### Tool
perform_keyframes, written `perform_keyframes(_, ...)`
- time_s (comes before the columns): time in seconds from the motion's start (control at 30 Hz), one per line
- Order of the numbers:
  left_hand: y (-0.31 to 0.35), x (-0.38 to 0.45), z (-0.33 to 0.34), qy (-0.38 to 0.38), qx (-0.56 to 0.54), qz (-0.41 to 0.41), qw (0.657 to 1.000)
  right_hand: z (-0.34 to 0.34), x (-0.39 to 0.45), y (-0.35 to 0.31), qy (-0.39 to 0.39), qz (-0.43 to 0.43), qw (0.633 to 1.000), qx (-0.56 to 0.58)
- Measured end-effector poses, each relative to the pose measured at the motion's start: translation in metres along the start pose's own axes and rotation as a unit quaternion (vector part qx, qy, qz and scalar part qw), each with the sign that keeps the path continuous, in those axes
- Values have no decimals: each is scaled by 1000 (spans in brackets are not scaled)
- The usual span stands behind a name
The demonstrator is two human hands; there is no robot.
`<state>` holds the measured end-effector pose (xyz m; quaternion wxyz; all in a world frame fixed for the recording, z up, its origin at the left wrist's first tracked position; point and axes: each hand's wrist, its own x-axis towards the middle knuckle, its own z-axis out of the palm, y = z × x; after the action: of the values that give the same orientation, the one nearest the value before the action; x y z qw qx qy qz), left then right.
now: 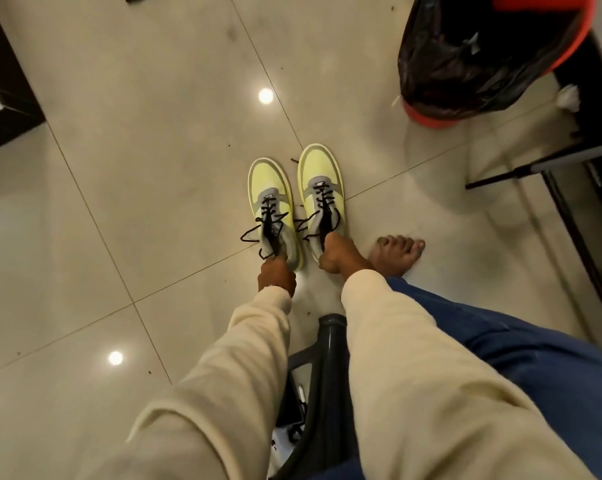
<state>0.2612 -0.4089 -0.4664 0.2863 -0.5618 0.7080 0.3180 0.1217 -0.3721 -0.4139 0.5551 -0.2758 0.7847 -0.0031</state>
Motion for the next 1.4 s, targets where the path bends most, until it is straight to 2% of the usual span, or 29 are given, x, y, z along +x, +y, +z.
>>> perform_keyframes(0.13, 24, -19, -34, 33, -25, 39, 998, -39, -30, -6, 64, -11, 997, 32)
perform_keyframes(0.27, 53, -37, -71, 54, -77, 87, 992, -76, -65, -14, 136, -24, 983, 120)
perform_keyframes(0.4, 91, -75, -110, 103, -124, 151, 975, -113, -125, -11, 183, -67, 957, 213)
perform_keyframes(0.53, 134, -114, -137, 131, -181, 223, 949, -142, -200, 11, 248, -101, 914, 305)
perform_keyframes(0.7, 196, -195, -159, 156, -220, 346, 899, -163, -302, 57, 397, -140, 829, 369)
perform_keyframes(0.83, 246, -266, -157, 184, -224, 436, 852, -160, -360, 105, 498, -119, 756, 408)
perform_keyframes(1.03, 298, -364, -121, 141, -191, 594, 769, -127, -428, 172, 603, -78, 665, 434)
perform_keyframes(1.1, 307, -383, -98, 114, -168, 629, 751, -113, -440, 194, 628, -60, 630, 452)
perform_keyframes(1.2, 316, -404, -54, 69, -153, 687, 707, -88, -449, 231, 663, -26, 561, 495)
perform_keyframes(1.3, 324, -408, -9, 19, -118, 699, 705, -66, -445, 266, 680, 23, 508, 528)
perform_keyframes(1.33, 328, -408, 5, 2, -115, 688, 717, -59, -440, 278, 681, 43, 488, 544)
perform_keyframes(1.4, 340, -399, 33, -48, -122, 631, 764, -50, -426, 305, 672, 91, 444, 585)
